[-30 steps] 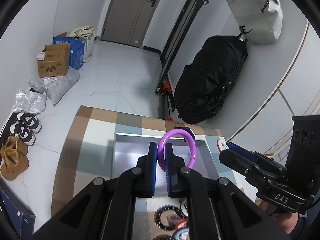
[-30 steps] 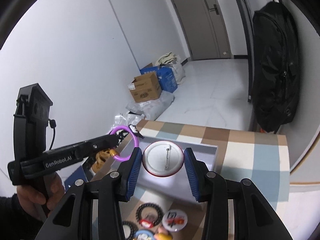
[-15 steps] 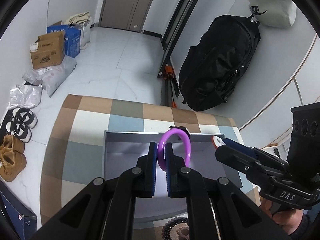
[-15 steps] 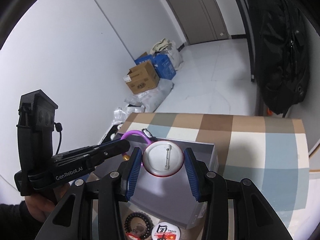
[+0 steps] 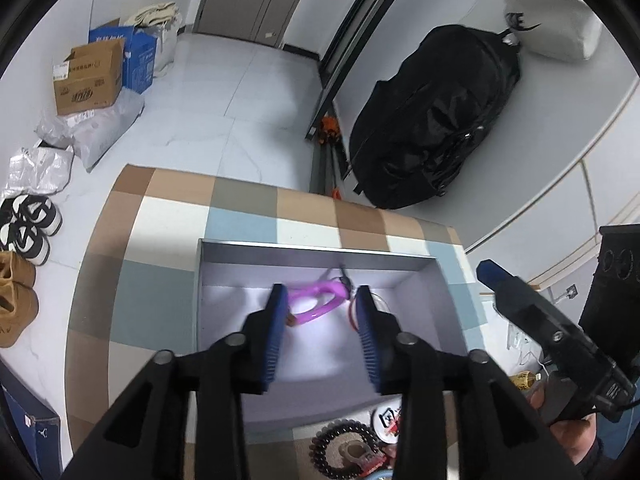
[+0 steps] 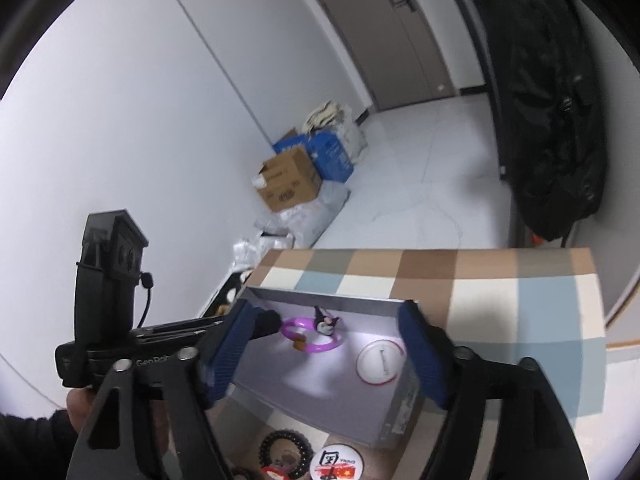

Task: Organize jewelry
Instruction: 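Carry the purple bangle into the box with the left tool while the right tool drops the white badge, then withdraw both tools from the box back over the remaining jewelry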

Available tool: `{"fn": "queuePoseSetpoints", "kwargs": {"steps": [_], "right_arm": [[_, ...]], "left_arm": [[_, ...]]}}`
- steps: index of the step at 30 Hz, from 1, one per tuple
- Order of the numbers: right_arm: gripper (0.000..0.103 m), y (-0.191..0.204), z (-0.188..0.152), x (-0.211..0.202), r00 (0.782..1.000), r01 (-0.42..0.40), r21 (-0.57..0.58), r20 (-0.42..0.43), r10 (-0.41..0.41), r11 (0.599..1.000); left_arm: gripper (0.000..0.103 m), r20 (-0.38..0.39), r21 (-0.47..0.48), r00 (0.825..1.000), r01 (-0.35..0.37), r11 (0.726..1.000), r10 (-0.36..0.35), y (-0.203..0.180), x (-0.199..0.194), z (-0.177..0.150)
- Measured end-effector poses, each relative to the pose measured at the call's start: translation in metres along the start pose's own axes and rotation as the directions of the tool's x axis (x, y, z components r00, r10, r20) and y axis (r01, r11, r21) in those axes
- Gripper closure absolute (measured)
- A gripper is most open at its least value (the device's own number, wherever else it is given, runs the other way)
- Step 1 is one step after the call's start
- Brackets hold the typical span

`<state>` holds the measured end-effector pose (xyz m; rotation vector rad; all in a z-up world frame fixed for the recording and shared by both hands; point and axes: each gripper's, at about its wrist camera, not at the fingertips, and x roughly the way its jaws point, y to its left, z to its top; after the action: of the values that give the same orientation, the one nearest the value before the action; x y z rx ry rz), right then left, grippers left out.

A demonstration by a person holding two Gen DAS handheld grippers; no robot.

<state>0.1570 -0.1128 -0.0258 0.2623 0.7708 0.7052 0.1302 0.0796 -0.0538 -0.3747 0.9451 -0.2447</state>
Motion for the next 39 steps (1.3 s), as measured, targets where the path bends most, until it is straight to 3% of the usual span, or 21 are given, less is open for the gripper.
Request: {"fn": "queuePoseSetpoints", "kwargs": {"steps": [1,6,12,17,24,31,39], "right_arm": [[0.021,0.000,-0.001,-0.006,1.000,-0.003,0.010,0.015,0.003,1.000],[0.008,0.000,-0.008,-0.029,0.998,0.026,0.030,0.058,-0.028,0.999],[0.001,0.009,-0.018,-0.050,0.995,0.054,0.005,0.088,-0.054,0.999],[0.000,0.014,-0.031,-0.062,0.994,0.072,0.007,0.085,-0.072,0.997],[0.000,0.021,-0.056,-0.078,0.995,0.075,0.017,0.060,-0.076,0.997],[0.000,0.026,-0.076,-0.087,0.993,0.114,0.005,0.031,-0.114,0.993],[0.000,0.021,-0.088,-0.099,0.990,0.137,0.040,0.026,-0.138,0.990]], "left_arm": [[0.058,0.007,0.005,1.000,-0.003,1.000,0.003,-0.001,-0.002,-0.001],[0.047,0.049,0.036,0.998,-0.031,0.999,0.030,-0.008,-0.018,-0.012],[0.047,0.078,0.073,0.995,-0.072,0.995,0.066,-0.019,-0.033,-0.031],[0.046,0.099,0.132,0.988,-0.130,0.983,0.118,-0.029,-0.043,-0.050],[0.028,0.118,0.133,0.983,-0.159,0.978,0.143,-0.028,-0.053,-0.073],[0.026,0.010,0.117,0.996,-0.084,0.990,0.084,-0.024,-0.044,-0.096],[0.026,-0.073,0.117,0.995,-0.054,0.992,0.062,-0.022,-0.037,-0.114]]}}
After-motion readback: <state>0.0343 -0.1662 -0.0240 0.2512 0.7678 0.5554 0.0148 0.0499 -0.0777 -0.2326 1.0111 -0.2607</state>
